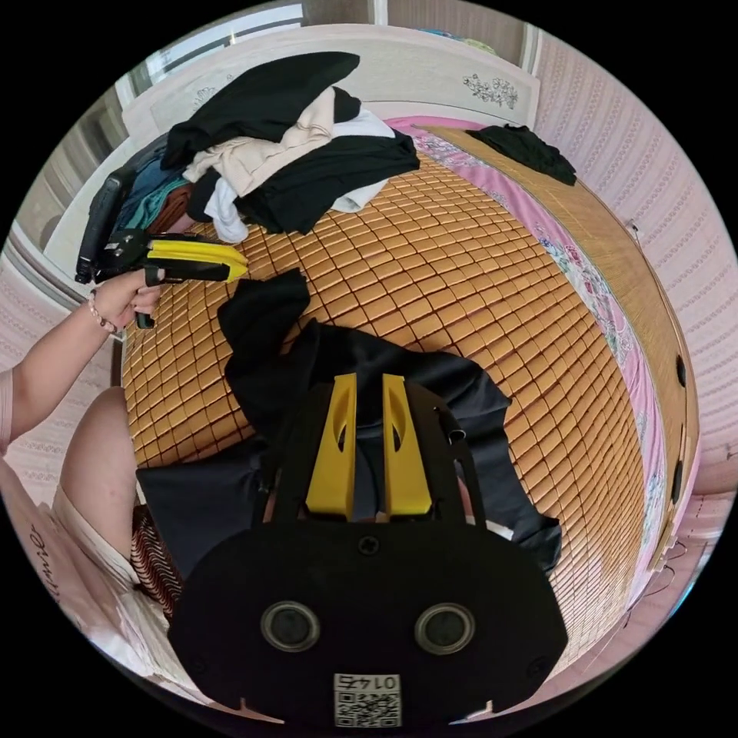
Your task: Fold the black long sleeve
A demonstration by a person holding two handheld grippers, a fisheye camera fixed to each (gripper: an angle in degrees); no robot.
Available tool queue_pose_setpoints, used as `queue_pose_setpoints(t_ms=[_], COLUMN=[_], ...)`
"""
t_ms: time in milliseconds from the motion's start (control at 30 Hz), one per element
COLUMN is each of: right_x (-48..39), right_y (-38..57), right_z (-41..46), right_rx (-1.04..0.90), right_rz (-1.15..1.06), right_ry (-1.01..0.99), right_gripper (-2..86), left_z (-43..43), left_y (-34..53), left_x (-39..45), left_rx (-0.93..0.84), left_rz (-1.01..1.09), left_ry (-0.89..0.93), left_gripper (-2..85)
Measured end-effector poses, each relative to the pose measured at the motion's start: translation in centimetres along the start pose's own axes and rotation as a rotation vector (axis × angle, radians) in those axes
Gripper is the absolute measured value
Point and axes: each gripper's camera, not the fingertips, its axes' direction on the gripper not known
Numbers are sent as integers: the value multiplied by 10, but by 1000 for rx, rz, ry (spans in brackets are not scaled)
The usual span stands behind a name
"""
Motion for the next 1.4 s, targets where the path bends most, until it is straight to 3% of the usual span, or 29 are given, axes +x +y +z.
queue_pose_setpoints(t_ms=[33,200,467,633,833,1033,1133,1233,1267,1400], right_x=[-1,-10,-16,-20,-17,-19,-18,-14,-13,-11], right_y=[-8,-25,-36,-49,-57,-63,-64,-66,-66,-69], right_z=[11,48,50,53,61,61,56,65,66,66], right_rx=[-19,-69,-14,0,-25,-53,-26,-58,-54,-38], right_rz=[15,58,51,30,58,30,36,62,69,82], right_ry=[1,62,85,66,44,47,48,33,25,8], right_gripper=[56,49,-6,-8,-8,-5,-5,-4,-3,-4], left_z=[18,-3,-142,-170,-135,-152,-154,-120,-106,-106], left_y=[-5,25,197,270,303,324,301,276,271,259], left_x=[4,15,-58,-91,-123,-162,-175,-180,-180,-179], left_rx=[-112,-96,226,326,161,230,230,93,11,-17], left_rz=[4,80,-256,-392,-492,-637,-584,-539,-529,-441], left_ry=[-41,-84,-89,-69,-189,-170,-44,13,-8,-30], left_gripper=[62,18,-9,-10,-10,-7,7,23,12,-6])
